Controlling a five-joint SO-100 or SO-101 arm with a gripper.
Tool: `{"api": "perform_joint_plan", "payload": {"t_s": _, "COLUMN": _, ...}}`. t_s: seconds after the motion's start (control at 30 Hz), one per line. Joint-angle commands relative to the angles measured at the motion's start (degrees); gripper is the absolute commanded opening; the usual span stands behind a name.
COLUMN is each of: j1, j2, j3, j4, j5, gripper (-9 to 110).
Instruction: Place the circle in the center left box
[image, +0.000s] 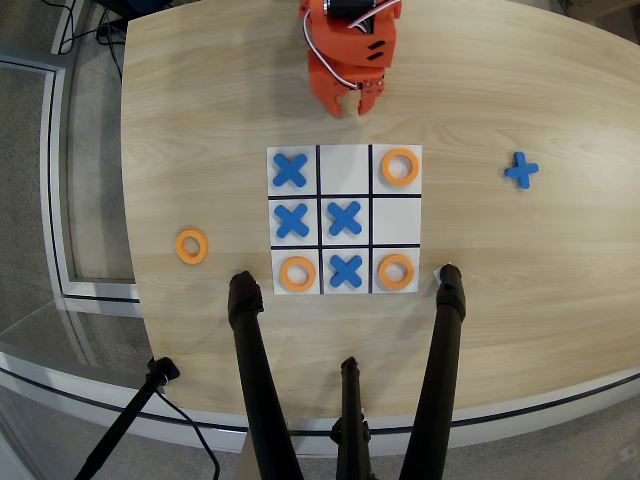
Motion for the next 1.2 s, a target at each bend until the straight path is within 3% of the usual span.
{"api": "perform_joint_plan", "payload": {"t_s": 0.0, "j1": 2.5, "j2": -6.4, "j3": -8.2, "j4": -2.1, "j5": 0.3, "gripper": 11}}
{"api": "perform_joint_plan", "payload": {"t_s": 0.4, "j1": 14.1, "j2": -50.0, "j3": -49.3, "j4": -12.7, "j5": 7.9, "gripper": 11}}
{"api": "perform_joint_plan", "payload": {"t_s": 0.83, "j1": 27.9, "j2": -94.8, "j3": -94.5, "j4": -12.7, "j5": 10.5, "gripper": 11}}
{"api": "perform_joint_plan", "payload": {"t_s": 1.17, "j1": 31.6, "j2": -120.8, "j3": -118.1, "j4": -12.4, "j5": 10.4, "gripper": 13}}
